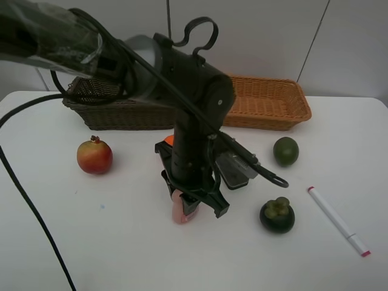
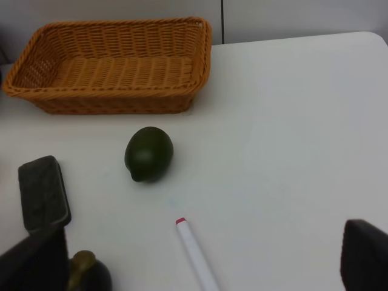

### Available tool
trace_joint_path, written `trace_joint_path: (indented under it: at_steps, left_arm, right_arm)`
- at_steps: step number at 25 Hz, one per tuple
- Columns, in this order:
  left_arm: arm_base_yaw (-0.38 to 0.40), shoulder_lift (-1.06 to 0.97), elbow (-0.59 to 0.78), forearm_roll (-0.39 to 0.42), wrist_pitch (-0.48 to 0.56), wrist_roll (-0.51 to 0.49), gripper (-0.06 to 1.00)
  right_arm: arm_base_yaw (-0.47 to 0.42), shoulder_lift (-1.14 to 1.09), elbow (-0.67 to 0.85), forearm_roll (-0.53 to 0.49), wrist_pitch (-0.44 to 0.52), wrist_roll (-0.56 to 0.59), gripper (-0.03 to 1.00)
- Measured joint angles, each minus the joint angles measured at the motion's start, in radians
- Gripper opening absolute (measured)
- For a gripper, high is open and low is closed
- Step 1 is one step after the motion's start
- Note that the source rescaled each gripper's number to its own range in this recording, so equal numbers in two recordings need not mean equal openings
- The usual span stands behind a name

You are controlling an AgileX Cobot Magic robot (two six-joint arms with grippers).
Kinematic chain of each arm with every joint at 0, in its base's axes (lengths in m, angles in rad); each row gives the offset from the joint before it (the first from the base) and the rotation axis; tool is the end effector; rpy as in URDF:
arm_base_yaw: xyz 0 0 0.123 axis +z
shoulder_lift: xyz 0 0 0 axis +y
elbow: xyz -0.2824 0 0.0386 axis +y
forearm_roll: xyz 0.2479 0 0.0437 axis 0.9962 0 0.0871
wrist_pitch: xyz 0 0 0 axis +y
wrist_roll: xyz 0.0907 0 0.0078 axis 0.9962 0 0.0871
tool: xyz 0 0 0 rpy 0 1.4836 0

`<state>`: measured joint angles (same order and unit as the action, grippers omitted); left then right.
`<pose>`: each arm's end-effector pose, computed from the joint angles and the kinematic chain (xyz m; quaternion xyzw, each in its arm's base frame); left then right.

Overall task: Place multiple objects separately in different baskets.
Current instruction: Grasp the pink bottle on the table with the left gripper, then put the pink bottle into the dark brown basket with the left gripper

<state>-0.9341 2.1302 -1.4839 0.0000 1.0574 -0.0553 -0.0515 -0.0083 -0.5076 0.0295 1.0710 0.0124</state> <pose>0.2393 -0.3236 0.1365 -0.4253 -0.9048 -0.0108 0.0201 -0.0073 0.0027 0.2784 0.0264 0.8513 0.0045 0.5241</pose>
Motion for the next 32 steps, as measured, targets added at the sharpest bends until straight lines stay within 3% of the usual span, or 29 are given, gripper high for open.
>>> trace_joint_path:
  at_steps: [4, 7, 12, 16, 19, 24, 29, 30, 31, 32]
  left_arm:
    - [0.019, -0.012, -0.177, 0.006, 0.106, -0.01, 0.01]
    - [0.089, -0.018, -0.32, 0.006, 0.138, -0.012, 0.01]
    - [0.279, -0.019, -0.475, 0.017, 0.027, -0.013, 0.01]
    - [0.394, -0.015, -0.498, -0.006, -0.15, -0.015, 0.01]
    - [0.441, 0.005, -0.498, -0.013, -0.22, -0.028, 0.01]
    - [0.5, 0.06, -0.498, -0.013, -0.229, -0.057, 0.01]
    - [0.511, 0.122, -0.498, -0.01, -0.223, -0.038, 0.01]
    - [0.511, 0.136, -0.498, -0.011, -0.22, -0.023, 0.06]
    - [0.511, 0.145, -0.498, -0.011, -0.213, -0.011, 0.2]
    - [0.511, 0.152, -0.498, -0.011, -0.204, -0.008, 0.42]
  right_arm:
    - [0.0, 0.0, 0.0, 0.0, 0.0, 0.0, 0.99]
    - [0.0, 0.0, 0.0, 0.0, 0.0, 0.0, 0.99]
    - [0.0, 0.0, 0.0, 0.0, 0.0, 0.0, 0.99]
    - [0.0, 0.0, 0.0, 0.0, 0.0, 0.0, 0.99]
    - [0.0, 0.0, 0.0, 0.0, 0.0, 0.0, 0.99]
    - [0.0, 0.0, 0.0, 0.0, 0.0, 0.0, 0.99]
    - [0.0, 0.0, 0.0, 0.0, 0.0, 0.0, 0.99]
    - [0.0, 0.0, 0.0, 0.0, 0.0, 0.0, 0.99]
    - [0.0, 0.0, 0.0, 0.0, 0.0, 0.0, 0.99]
    - [0.0, 0.0, 0.0, 0.0, 0.0, 0.0, 0.99]
